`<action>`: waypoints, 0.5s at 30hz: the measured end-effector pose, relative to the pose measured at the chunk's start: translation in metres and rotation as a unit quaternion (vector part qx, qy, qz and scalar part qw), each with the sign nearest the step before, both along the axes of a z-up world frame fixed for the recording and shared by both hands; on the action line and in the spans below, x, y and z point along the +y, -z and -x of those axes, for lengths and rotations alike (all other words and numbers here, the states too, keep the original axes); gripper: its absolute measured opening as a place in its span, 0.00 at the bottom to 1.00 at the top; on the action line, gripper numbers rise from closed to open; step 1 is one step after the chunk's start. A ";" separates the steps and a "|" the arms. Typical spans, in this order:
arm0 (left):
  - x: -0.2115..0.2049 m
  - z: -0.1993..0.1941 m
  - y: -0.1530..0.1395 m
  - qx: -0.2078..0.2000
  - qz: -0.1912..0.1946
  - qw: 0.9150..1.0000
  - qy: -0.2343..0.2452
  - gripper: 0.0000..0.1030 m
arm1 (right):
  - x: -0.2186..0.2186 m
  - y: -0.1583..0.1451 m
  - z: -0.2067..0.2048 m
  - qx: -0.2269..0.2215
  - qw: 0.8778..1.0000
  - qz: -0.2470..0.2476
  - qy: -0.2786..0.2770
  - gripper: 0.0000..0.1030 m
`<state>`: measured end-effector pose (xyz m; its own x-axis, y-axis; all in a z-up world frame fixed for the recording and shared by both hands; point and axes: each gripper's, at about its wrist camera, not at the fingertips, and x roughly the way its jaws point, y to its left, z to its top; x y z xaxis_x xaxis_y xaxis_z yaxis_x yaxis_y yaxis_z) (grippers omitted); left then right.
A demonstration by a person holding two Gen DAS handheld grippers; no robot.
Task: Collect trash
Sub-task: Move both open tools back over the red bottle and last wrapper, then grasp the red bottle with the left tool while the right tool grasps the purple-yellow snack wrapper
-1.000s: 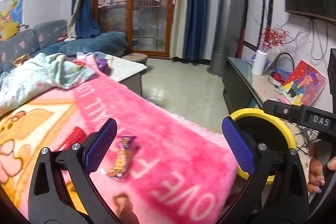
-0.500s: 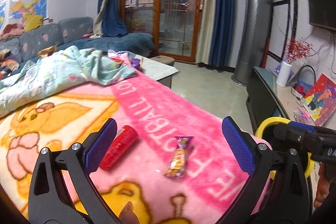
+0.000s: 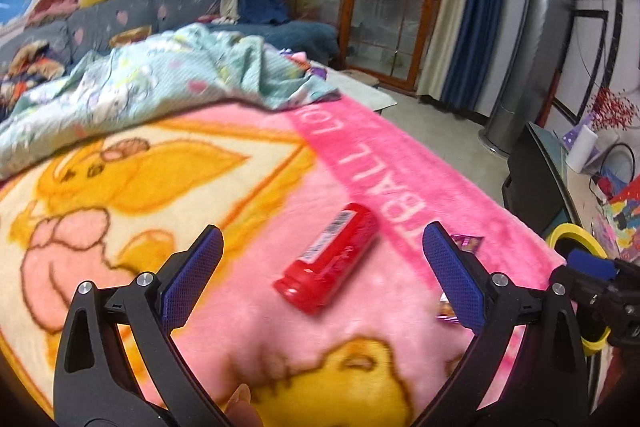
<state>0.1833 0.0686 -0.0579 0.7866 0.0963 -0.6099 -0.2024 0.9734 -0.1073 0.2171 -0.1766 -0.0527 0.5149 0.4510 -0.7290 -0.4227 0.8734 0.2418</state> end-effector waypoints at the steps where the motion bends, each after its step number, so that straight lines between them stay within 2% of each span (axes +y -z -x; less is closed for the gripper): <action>1: 0.006 -0.001 0.003 0.004 0.008 1.000 -0.002 0.89 | 0.005 0.004 -0.003 0.005 1.000 0.003 -0.004 0.72; 7: 0.017 -0.010 0.017 0.022 0.050 0.998 0.014 0.82 | 0.028 0.022 -0.014 0.022 0.999 0.017 -0.020 0.68; 11: 0.017 -0.018 0.024 0.034 0.056 0.998 0.026 0.79 | 0.042 0.034 -0.022 0.033 0.999 0.019 -0.024 0.64; 13: 0.013 -0.023 0.028 0.043 0.055 0.997 0.035 0.77 | 0.047 0.040 -0.026 0.042 0.999 0.018 -0.027 0.59; 15: 0.011 -0.028 0.031 0.053 0.053 0.996 0.043 0.74 | 0.052 0.046 -0.030 0.055 0.998 0.012 -0.028 0.50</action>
